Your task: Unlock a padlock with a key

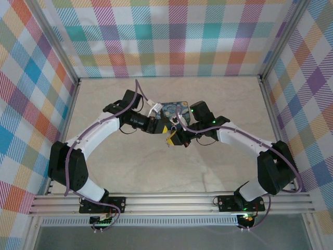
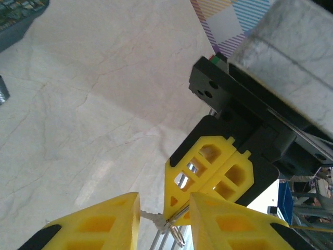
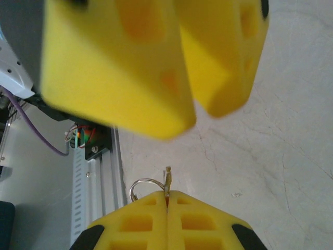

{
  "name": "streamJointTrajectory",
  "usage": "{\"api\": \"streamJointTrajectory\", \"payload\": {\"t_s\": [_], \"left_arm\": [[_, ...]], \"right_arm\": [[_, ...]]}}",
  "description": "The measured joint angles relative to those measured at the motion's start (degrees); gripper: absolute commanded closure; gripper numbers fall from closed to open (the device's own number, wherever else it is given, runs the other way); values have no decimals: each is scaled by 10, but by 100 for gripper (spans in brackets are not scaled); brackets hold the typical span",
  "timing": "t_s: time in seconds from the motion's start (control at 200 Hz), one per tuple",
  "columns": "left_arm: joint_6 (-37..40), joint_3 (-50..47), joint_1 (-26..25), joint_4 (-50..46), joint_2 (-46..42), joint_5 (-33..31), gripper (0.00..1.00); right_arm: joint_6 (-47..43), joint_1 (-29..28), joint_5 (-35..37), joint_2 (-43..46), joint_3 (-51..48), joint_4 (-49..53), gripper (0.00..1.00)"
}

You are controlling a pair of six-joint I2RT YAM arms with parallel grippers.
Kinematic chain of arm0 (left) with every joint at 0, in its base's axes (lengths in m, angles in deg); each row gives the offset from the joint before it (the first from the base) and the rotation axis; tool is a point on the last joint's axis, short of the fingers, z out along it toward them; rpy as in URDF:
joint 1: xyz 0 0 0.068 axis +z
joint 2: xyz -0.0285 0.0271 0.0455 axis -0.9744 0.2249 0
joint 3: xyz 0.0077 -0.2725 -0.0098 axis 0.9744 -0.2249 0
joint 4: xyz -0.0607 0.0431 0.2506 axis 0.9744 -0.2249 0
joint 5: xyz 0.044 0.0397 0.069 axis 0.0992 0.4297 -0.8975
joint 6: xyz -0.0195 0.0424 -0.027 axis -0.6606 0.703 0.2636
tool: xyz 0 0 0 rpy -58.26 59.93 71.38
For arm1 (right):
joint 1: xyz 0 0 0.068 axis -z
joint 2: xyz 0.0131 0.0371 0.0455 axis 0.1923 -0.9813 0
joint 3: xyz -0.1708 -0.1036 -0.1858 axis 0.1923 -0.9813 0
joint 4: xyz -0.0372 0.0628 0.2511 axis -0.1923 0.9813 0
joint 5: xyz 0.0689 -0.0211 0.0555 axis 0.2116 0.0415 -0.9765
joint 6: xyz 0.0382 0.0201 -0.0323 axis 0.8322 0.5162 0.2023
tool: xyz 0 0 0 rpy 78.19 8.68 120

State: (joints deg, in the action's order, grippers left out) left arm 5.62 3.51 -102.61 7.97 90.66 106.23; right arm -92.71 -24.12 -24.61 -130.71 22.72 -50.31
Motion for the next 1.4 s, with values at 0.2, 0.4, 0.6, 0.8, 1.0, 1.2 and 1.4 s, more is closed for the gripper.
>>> {"api": "streamJointTrajectory", "payload": {"t_s": [0.2, 0.4, 0.6, 0.8, 1.0, 1.2, 1.4], "left_arm": [[-7, -6, -18, 5, -1, 0, 73], [-14, -6, -20, 13, -2, 2, 90], [-12, -6, -22, 13, -3, 0, 100], [-40, -5, -23, 12, -5, -42, 100], [-156, 21, -23, -3, 8, -147, 100], [-292, 32, -24, -2, 38, -205, 100], [-392, 32, -24, 4, 39, -224, 100]], "right_arm": [[4, 0, -14, -9, 14, 7, 100], [4, 2, -19, -9, 17, 10, 100], [4, 6, -28, -11, 17, 18, 97], [5, 13, -2, -8, 15, 16, 71], [3, 18, 102, 71, -58, -22, 58], [-23, -43, 261, 170, -165, -169, 50], [-91, -134, 406, 144, -178, -277, 50]]}}
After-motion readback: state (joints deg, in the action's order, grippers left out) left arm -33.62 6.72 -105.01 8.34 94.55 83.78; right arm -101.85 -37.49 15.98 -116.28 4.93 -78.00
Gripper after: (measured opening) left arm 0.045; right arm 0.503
